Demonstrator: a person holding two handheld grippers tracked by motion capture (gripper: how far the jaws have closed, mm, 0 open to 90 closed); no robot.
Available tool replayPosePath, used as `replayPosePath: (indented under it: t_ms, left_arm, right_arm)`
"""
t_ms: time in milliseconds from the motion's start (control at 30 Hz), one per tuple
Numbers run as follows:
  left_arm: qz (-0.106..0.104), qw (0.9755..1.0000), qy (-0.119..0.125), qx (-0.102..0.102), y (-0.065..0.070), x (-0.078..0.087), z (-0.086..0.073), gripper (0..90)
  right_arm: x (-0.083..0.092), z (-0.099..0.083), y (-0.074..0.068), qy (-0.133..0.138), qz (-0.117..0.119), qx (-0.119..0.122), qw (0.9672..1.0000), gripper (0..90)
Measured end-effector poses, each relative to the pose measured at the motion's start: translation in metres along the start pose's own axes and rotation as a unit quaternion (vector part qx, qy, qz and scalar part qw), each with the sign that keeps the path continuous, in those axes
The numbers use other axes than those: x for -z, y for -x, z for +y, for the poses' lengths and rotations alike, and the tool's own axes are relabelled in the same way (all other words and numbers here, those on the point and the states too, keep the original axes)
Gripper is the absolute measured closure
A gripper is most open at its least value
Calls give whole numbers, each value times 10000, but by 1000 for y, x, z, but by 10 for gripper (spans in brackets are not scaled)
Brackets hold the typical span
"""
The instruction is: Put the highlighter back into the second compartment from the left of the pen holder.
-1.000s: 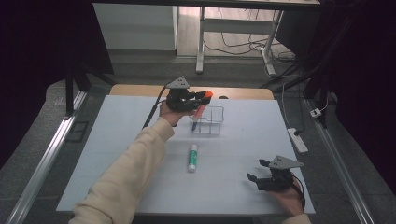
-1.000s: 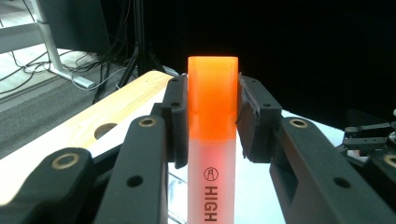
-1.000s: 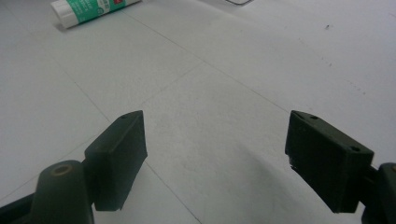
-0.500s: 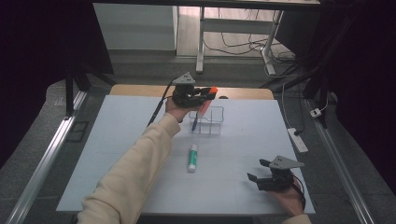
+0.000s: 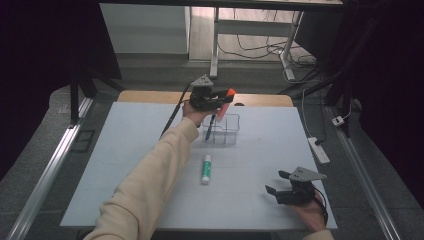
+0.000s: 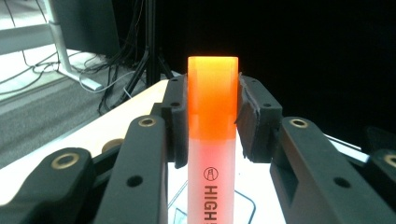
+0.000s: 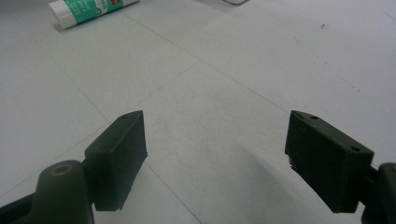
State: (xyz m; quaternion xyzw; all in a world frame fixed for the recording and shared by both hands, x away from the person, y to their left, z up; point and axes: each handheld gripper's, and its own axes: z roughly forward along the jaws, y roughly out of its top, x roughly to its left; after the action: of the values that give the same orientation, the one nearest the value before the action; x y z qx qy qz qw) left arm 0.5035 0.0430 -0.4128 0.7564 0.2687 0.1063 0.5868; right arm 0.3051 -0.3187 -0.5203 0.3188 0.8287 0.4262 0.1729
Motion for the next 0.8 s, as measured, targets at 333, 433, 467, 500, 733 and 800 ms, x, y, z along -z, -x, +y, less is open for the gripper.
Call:
replayPosePath:
  t_ms: [333, 433, 467, 500, 733, 800]
  left_arm:
    - [111, 9999, -84, 61, -4, -3, -8, 589]
    - [156, 9996, -206, 95, -5, 1, -8, 453]
    - [197, 9995, -227, 92, -5, 3, -9, 432]
    - [193, 9995, -238, 102, -5, 6, -9, 420]
    - [169, 9990, -415, 78, -6, 23, -14, 416]
    - [158, 9988, -460, 39, -5, 28, -16, 417]
  right_arm:
    - [-2, 0, 0, -29, 7, 9, 10000, 200]
    - [-2, -1, 0, -38, 26, -1, 10000, 200]
    - [-2, -1, 0, -42, 29, 0, 10000, 200]
    - [-2, 0, 0, -46, 28, 2, 10000, 200]
    - [-3, 0, -2, -39, 26, 21, 10000, 200]
    - [-3, 1, -2, -45, 33, 18, 10000, 200]
